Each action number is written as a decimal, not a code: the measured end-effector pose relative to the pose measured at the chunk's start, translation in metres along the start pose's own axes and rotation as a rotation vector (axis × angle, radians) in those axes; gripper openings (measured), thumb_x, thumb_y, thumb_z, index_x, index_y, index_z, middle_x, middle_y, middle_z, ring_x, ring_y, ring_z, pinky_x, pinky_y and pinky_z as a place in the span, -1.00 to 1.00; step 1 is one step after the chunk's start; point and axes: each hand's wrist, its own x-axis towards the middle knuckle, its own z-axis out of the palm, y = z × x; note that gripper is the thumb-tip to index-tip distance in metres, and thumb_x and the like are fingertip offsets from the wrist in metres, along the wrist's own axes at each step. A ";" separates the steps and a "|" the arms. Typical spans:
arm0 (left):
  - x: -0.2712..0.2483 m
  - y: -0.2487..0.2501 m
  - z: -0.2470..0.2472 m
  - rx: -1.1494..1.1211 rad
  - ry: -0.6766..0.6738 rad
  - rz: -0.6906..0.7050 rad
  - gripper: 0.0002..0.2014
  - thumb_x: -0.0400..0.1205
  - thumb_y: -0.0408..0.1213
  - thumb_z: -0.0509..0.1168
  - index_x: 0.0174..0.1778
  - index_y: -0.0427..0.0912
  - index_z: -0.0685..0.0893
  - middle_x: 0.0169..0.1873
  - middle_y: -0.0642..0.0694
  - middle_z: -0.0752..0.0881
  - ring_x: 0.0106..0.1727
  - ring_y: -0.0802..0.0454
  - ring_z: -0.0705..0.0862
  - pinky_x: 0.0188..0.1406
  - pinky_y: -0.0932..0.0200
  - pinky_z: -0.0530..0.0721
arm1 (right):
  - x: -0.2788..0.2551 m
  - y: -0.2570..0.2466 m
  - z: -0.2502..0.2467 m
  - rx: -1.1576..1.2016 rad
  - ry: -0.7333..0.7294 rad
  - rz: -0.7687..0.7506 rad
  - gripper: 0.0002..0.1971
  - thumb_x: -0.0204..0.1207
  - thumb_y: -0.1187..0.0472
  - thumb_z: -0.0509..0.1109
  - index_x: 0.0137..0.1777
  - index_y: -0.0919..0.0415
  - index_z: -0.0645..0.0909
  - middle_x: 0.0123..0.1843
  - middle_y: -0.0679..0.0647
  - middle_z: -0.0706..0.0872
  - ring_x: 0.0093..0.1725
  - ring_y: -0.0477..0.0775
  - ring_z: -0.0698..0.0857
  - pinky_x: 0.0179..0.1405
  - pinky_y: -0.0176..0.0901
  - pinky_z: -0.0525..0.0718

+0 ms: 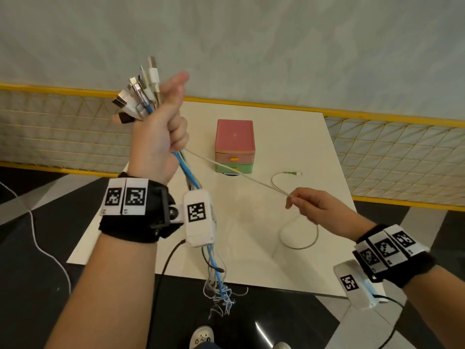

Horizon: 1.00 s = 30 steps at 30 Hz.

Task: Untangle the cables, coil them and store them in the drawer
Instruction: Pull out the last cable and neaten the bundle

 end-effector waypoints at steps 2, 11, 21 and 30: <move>-0.003 0.000 0.003 0.124 -0.043 -0.031 -0.71 0.75 -0.06 0.16 0.04 -0.12 0.75 -0.67 0.11 0.15 -0.66 0.21 0.06 -0.70 0.28 0.01 | 0.002 -0.008 -0.007 -0.099 0.079 -0.022 -0.80 0.66 0.03 0.21 -0.07 -0.13 0.68 -0.43 0.06 0.45 -0.42 -0.05 0.42 -0.37 -0.05 0.51; -0.035 -0.047 0.045 0.806 -0.533 -0.282 -0.70 0.76 0.00 0.15 -0.03 -0.11 0.67 -0.42 -0.25 0.79 -0.70 0.18 0.44 -0.61 0.33 0.36 | 0.027 -0.093 -0.010 -0.323 0.389 -0.335 -0.84 0.59 0.13 0.37 -0.12 0.11 0.76 -0.44 -0.17 0.65 -0.44 -0.11 0.54 -0.40 -0.28 0.44; -0.022 -0.015 0.023 0.699 0.121 0.027 -0.82 0.77 -0.13 0.18 -0.09 -0.06 0.62 -0.48 -0.07 0.75 -0.70 0.34 0.51 -0.43 0.32 0.42 | 0.005 -0.077 -0.011 -0.240 0.314 -0.210 -0.79 0.70 0.12 0.17 0.07 0.05 0.66 -0.45 -0.04 0.43 -0.47 -0.06 0.36 -0.45 -0.42 0.36; -0.034 -0.026 0.042 0.940 -0.428 0.024 -0.70 0.69 0.05 0.25 -0.06 -0.11 0.73 -0.64 0.01 0.70 -0.39 0.29 0.70 -0.19 0.36 0.57 | 0.008 -0.112 -0.005 -0.242 0.183 -0.321 -0.85 0.71 0.20 0.15 0.12 -0.05 0.51 -0.37 -0.14 0.56 -0.36 -0.13 0.58 -0.30 -0.40 0.52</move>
